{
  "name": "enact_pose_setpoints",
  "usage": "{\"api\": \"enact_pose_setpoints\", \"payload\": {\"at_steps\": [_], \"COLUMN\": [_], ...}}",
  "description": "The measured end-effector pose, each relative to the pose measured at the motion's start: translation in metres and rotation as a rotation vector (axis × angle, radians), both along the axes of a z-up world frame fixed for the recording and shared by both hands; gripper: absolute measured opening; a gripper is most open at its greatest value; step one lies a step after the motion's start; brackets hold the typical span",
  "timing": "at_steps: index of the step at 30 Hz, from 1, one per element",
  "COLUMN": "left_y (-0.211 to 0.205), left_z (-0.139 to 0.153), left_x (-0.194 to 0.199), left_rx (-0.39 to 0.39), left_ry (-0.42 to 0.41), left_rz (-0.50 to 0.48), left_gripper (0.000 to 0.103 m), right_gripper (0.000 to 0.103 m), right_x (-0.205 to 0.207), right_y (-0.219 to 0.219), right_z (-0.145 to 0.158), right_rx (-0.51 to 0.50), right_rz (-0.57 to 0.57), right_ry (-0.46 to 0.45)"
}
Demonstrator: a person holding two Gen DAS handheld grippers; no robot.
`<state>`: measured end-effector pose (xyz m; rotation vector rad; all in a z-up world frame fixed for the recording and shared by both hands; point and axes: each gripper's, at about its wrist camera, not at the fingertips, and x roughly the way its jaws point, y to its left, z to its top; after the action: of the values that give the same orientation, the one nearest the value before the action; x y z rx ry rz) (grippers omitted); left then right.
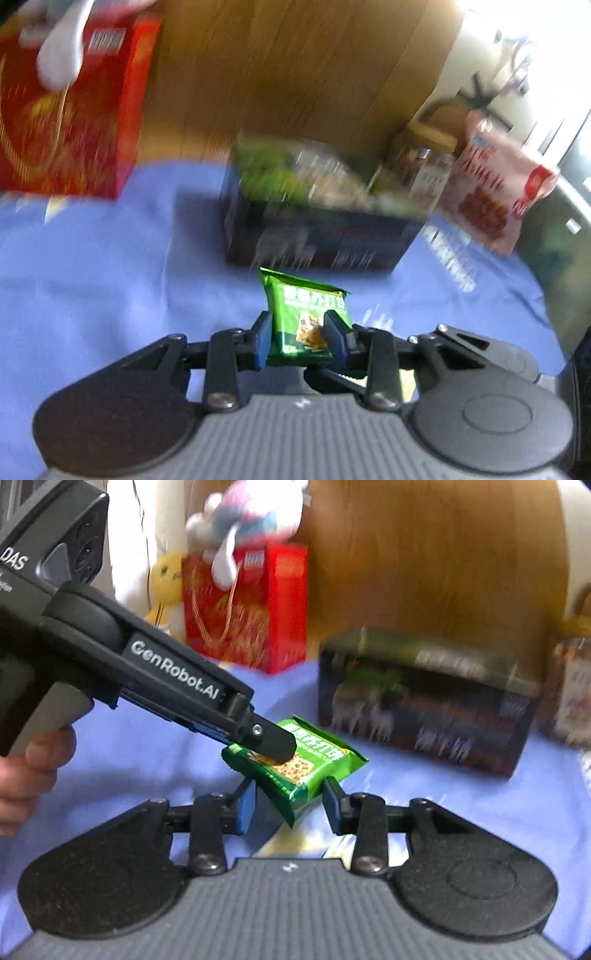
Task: Organize snacks
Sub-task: 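Lift the green biscuit packet over the tin box and release it inside, then grasp the red meat packet with the left tool and lift it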
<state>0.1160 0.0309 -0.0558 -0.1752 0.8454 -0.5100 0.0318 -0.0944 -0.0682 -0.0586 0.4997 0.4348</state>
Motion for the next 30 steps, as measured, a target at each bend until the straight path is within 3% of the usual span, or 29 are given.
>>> {"api": "enact_pose_setpoints", "payload": {"at_steps": [5,8,13,16,21,24,28,30], "left_y": [-0.015,-0.021,-0.032,-0.037,-0.016,0.005,0.019,0.022], "left_z": [0.038,0.046,0.03,0.017,0.024,0.019,-0.011,-0.025], "left_x": [0.034,0.068,0.121,0.131,0.098,0.062,0.003,-0.025], "left_rx": [-0.01,-0.01,0.051,0.095,0.019,-0.029,-0.048,-0.051], "left_ry": [-0.113,-0.134,-0.098,-0.073,-0.118,-0.08,0.021,0.059], "left_rz": [-0.007,0.012,0.058,0.078,0.066,0.056,-0.006,-0.032], "left_gripper": [0.031,0.031,0.034,0.036,0.038,0.041,0.041,0.041], "right_gripper": [0.041,0.041,0.044,0.055,0.056,0.056,0.055,0.055], "right_x": [0.038,0.074,0.129,0.138,0.104,0.066,0.012,-0.012], "right_y": [-0.014,-0.02,-0.021,-0.024,-0.059,-0.097,-0.132,-0.137], "right_z": [0.035,0.046,0.036,0.031,0.034,0.024,-0.007,-0.017], "right_rx": [0.009,-0.002,-0.006,0.006,0.15,0.311,0.529,0.59], "right_rz": [-0.037,-0.05,-0.04,-0.075,-0.113,-0.147,-0.138,-0.133], "right_ry": [-0.098,-0.121,-0.067,-0.048,-0.016,0.118,0.332,0.391]}}
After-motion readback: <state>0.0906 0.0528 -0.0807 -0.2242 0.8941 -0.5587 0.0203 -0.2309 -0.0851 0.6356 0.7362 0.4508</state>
